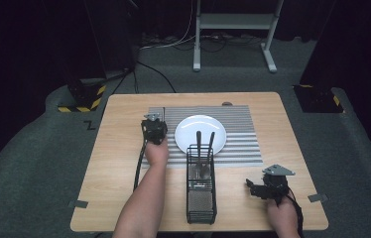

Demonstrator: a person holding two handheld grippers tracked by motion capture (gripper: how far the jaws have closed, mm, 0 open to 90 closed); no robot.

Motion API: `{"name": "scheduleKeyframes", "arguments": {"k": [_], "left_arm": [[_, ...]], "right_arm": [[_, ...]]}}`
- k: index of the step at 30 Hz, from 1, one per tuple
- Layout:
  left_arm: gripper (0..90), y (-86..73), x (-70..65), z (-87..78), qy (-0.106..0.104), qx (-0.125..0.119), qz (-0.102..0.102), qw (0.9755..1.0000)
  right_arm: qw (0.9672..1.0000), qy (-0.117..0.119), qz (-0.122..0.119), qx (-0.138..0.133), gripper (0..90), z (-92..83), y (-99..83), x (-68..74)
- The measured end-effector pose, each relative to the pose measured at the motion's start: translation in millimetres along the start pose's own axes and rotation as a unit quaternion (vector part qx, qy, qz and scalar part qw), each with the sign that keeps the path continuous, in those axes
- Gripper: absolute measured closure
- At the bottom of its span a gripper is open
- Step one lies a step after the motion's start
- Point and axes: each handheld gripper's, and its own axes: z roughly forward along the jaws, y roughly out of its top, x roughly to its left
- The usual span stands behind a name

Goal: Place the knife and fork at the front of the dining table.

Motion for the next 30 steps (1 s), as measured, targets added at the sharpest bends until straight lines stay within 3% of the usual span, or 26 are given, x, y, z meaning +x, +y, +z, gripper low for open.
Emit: {"name": "scheduleKeyframes", "arguments": {"k": [8,12,16,25,30], "left_arm": [[81.9,0.5,3.5,0.6,0.011,0.006,-0.005,0.9999],[75.8,7.2,6.4,-5.4,0.013,-0.012,-0.013,0.9998],[75.1,8.7,9.5,-8.6,0.022,-0.009,0.003,0.9997],[72.9,-2.2,22.0,-21.2,0.026,-0.004,0.015,0.9995],[63.3,-15.4,18.7,-29.6,0.016,0.01,0.046,0.9988]], "right_arm": [[1.0,0.003,-0.002,0.0,14.4,0.0,-0.1,0.0],[1.0,0.004,-0.002,0.001,14.3,-0.1,-0.2,0.2],[1.0,0.006,-0.003,0.001,14.3,-0.1,-0.2,0.1],[1.0,0.005,-0.001,0.002,14.1,-0.1,-0.1,0.0],[1.0,0.006,0.001,0.002,14.1,0.1,0.0,-0.3]]}}
